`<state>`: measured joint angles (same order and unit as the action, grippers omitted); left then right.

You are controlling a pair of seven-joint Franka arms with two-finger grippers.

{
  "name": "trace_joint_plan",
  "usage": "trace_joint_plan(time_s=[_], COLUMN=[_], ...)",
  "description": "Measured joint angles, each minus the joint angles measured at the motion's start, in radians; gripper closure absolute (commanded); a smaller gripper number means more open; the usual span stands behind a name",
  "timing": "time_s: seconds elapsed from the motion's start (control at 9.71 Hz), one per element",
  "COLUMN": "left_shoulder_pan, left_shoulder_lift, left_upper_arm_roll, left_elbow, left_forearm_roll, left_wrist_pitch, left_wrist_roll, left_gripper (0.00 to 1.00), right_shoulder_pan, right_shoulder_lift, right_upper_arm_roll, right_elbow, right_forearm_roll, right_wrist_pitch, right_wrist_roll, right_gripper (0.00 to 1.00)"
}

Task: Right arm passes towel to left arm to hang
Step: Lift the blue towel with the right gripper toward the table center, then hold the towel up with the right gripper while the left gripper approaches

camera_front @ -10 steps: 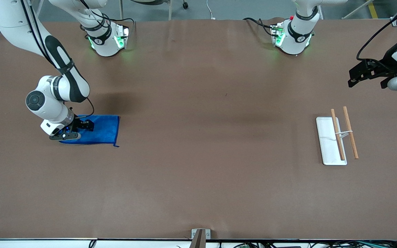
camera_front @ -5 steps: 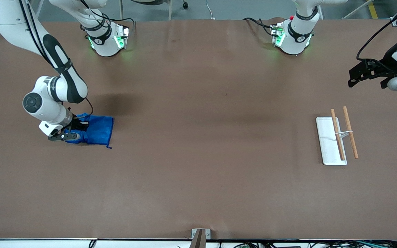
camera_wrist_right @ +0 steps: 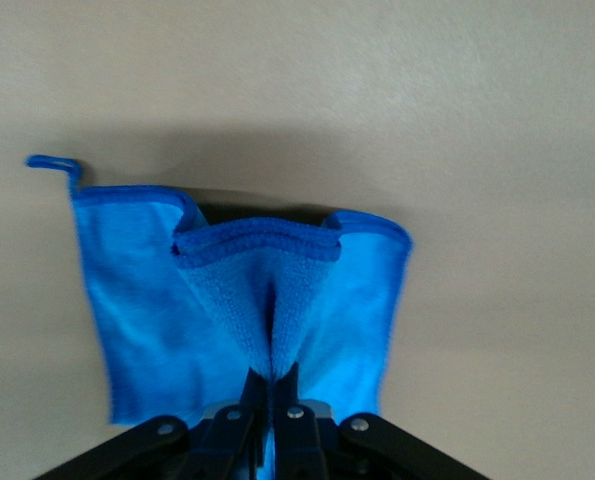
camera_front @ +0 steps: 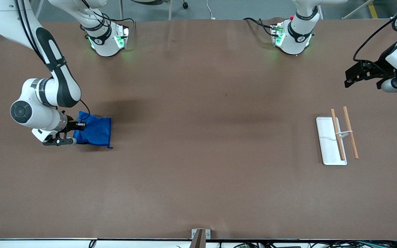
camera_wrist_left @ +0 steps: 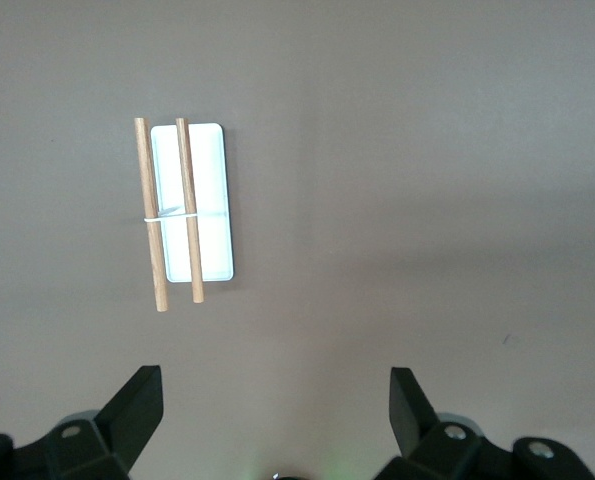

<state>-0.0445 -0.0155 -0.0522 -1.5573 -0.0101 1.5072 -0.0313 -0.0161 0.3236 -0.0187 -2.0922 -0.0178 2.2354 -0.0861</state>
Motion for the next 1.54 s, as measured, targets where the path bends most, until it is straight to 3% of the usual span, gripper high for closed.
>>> trace_joint_plan(time_s=[0.41,0.93,1.24,1.54], left_shoulder_pan=[-0.001,0.002,0.006,0.011], left_shoulder_lift=[0.018,0.025,0.016,0.017], left_upper_arm_roll=[-0.005,-0.005,0.03,0.061], left_elbow=[-0.011,-0.032,-0.092,-0.24], left_forearm_roll=[-0.083,-0.147,-0.392,-0.672], left_wrist_pitch=[0.0,0.0,-0.062,-0.081], left_wrist_roll=[0.0,0.017,0.157,0.283], left_gripper=[0.0,0.0,0.0,0.0], right_shoulder_pan=[0.008,0.016,0.03,0.105], right_shoulder_lift=[-0.018,-0.023,-0.026,-0.02], right_upper_arm_roll=[0.1,0.29,0.436,0.488], right_elbow=[0.076,0.225,0.314,0.387], right_forearm_roll=[0.153,0.608,0.923,1.217], right_wrist_pitch=[-0.058,-0.063,-0.061,-0.048], right_wrist_roll=[0.019,0.02,0.021,0.022], right_gripper=[1.0,1.0,1.0,1.0])
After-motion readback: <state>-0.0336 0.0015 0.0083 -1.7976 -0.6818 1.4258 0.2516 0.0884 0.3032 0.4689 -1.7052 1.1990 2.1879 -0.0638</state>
